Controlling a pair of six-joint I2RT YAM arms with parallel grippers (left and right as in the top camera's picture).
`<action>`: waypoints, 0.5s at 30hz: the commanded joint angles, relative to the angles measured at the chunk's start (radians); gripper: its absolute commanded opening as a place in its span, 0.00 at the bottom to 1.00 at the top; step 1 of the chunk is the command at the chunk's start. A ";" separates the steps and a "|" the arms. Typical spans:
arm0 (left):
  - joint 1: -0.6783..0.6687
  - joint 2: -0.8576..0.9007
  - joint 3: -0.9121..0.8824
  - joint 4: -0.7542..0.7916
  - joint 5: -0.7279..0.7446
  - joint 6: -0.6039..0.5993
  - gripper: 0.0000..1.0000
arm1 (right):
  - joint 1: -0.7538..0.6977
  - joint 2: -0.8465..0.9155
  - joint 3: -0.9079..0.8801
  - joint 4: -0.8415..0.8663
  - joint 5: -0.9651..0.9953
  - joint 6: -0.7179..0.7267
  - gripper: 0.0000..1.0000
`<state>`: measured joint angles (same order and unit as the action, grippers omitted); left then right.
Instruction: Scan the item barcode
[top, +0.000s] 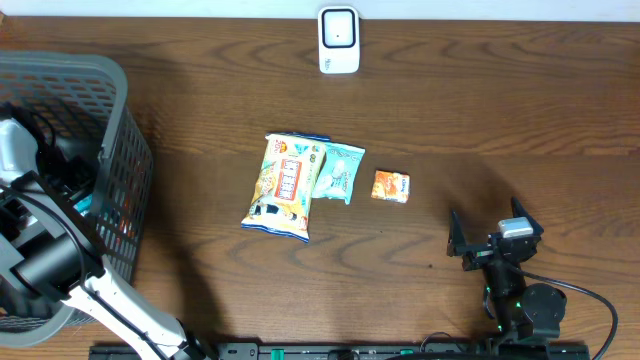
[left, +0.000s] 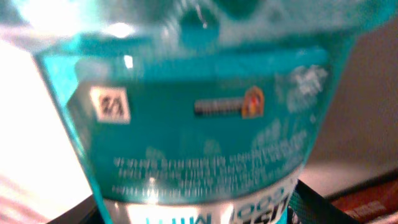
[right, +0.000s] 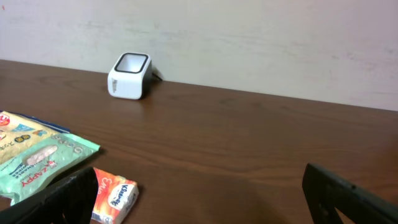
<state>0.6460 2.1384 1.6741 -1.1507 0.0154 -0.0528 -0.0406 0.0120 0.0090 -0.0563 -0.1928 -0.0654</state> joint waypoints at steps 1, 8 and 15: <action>0.004 -0.061 0.061 0.000 -0.035 -0.022 0.53 | 0.005 -0.006 -0.003 -0.002 0.000 -0.003 0.99; 0.004 -0.191 0.061 0.009 -0.035 -0.035 0.52 | 0.005 -0.006 -0.003 -0.002 0.000 -0.003 0.99; 0.004 -0.331 0.061 0.041 -0.035 -0.036 0.52 | 0.005 -0.006 -0.003 -0.002 0.000 -0.002 0.99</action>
<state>0.6464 1.8706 1.7035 -1.1156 -0.0063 -0.0849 -0.0406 0.0120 0.0090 -0.0563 -0.1928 -0.0654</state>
